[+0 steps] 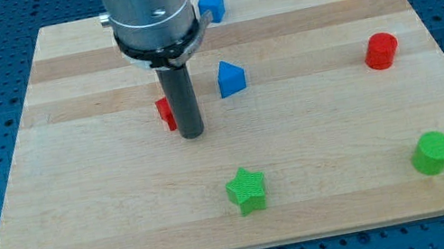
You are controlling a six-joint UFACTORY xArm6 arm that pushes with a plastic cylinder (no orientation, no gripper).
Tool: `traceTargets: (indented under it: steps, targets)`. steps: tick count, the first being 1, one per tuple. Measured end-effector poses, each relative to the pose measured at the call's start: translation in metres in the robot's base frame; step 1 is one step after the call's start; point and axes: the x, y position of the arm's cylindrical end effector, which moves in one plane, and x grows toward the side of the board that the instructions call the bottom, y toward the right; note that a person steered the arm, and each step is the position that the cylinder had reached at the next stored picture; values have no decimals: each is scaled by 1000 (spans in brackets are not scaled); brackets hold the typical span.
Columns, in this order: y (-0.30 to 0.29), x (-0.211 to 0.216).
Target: Slide the green star towards the red star
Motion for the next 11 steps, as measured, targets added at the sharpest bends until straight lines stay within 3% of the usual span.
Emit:
traceTargets:
  steps: [2,4,6,8,11]
  targets:
    - [5,24]
    - [-20,89]
    - [8,144]
    - [53,143]
    - [57,90]
